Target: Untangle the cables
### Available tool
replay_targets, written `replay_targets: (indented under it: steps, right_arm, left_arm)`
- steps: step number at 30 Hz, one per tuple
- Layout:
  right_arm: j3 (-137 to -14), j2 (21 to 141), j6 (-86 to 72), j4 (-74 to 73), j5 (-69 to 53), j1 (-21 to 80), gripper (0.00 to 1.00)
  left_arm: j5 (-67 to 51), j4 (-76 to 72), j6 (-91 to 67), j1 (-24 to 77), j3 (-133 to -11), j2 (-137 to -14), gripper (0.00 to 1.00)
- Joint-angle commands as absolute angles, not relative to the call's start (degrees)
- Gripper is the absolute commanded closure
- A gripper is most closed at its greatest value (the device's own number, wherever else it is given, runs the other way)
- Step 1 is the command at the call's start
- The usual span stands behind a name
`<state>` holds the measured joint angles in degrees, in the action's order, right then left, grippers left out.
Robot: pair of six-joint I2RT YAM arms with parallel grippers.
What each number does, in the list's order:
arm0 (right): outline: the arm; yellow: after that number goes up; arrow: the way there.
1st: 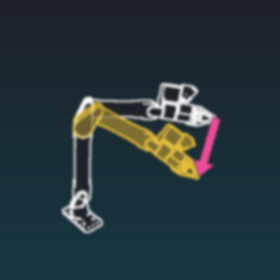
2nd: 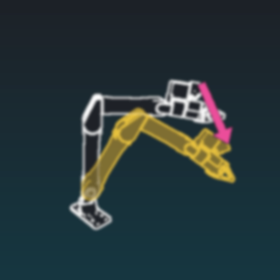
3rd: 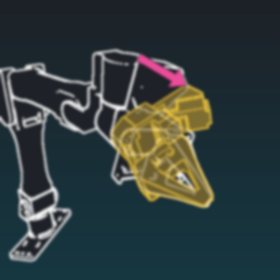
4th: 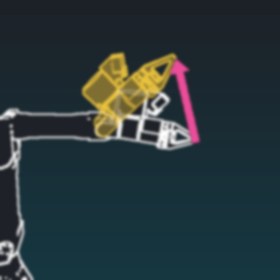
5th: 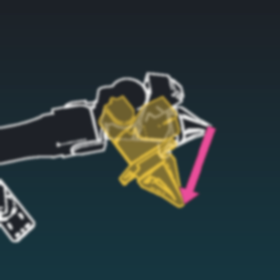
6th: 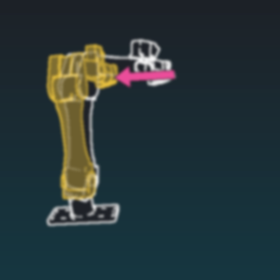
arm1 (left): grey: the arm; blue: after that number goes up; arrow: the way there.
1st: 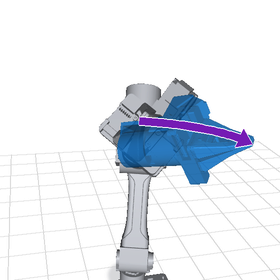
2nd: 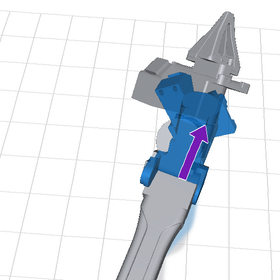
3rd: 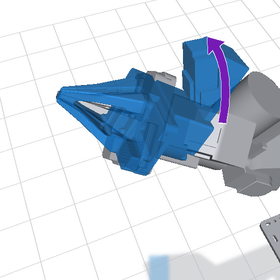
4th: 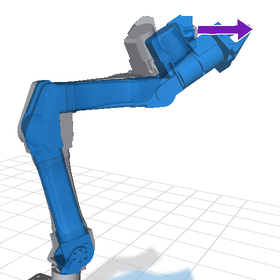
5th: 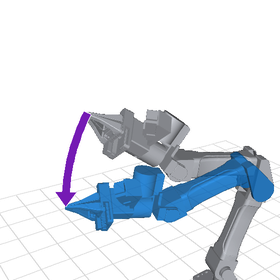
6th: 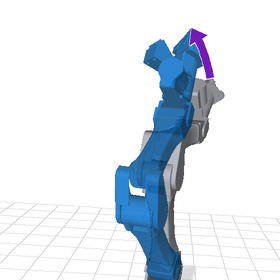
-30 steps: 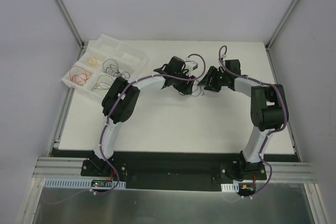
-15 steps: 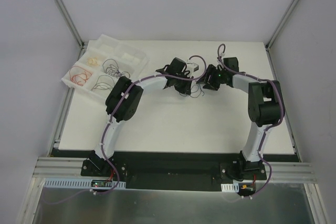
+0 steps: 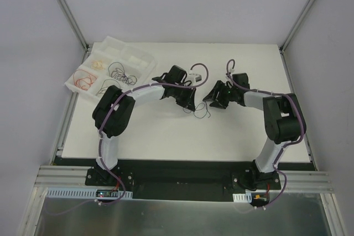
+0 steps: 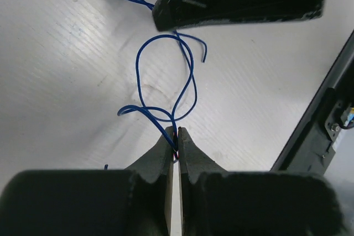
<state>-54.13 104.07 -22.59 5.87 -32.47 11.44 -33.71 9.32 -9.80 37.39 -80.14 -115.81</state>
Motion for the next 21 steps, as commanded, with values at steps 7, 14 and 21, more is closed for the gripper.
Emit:
replay_targets:
  steps: [7, 14, 21]
  right_arm:
    - [-56.68, 102.91, -20.04, 5.19, -36.47, 15.73, 0.49]
    - [-57.74, 103.71, -20.21, 2.82, -33.93, 15.82, 0.67]
    - [-60.38, 106.43, -20.04, 1.23, -35.77, 15.73, 0.84]
  left_arm:
    - [-39.55, 10.20, -13.09, 36.74, -77.26, -108.81, 1.00]
    - [-38.94, 11.07, -12.31, 36.56, -76.82, -106.61, 1.00]
    - [-39.20, 11.86, -11.87, 36.47, -76.64, -105.03, 1.00]
